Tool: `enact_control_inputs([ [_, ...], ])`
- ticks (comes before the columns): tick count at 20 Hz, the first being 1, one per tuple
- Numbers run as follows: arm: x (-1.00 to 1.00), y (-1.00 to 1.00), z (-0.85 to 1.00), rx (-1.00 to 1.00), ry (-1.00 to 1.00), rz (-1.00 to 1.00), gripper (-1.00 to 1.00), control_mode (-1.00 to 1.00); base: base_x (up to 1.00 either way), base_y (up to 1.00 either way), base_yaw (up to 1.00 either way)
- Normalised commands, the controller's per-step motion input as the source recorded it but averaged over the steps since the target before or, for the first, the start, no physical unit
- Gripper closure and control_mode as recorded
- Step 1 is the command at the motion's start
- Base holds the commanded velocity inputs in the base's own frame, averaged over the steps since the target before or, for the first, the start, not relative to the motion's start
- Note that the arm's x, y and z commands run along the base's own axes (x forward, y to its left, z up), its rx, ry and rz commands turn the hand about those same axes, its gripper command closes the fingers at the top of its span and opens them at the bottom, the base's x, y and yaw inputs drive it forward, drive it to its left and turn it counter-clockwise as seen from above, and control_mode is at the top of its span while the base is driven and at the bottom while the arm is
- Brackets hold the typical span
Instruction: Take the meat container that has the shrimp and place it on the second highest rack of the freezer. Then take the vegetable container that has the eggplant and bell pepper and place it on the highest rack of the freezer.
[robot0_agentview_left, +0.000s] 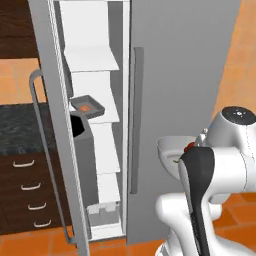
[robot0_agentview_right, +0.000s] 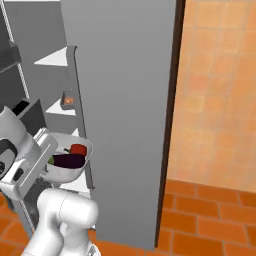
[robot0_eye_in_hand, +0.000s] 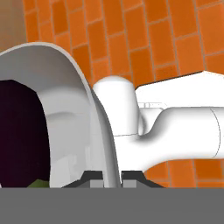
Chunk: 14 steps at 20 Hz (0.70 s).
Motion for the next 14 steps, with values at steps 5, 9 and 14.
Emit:
enact_control_inputs([
  [5, 0.00, 0.00, 0.00, 0.00, 0.00, 0.00, 1.00, 1.00, 0.22, 0.52, 0.27],
  [9, 0.00, 0.00, 0.00, 0.00, 0.00, 0.00, 1.00, 1.00, 0.59, 0.02, 0.16],
  [14, 0.00, 0.00, 0.00, 0.00, 0.00, 0.00, 1.00, 1.00, 0.61, 0.00, 0.17],
])
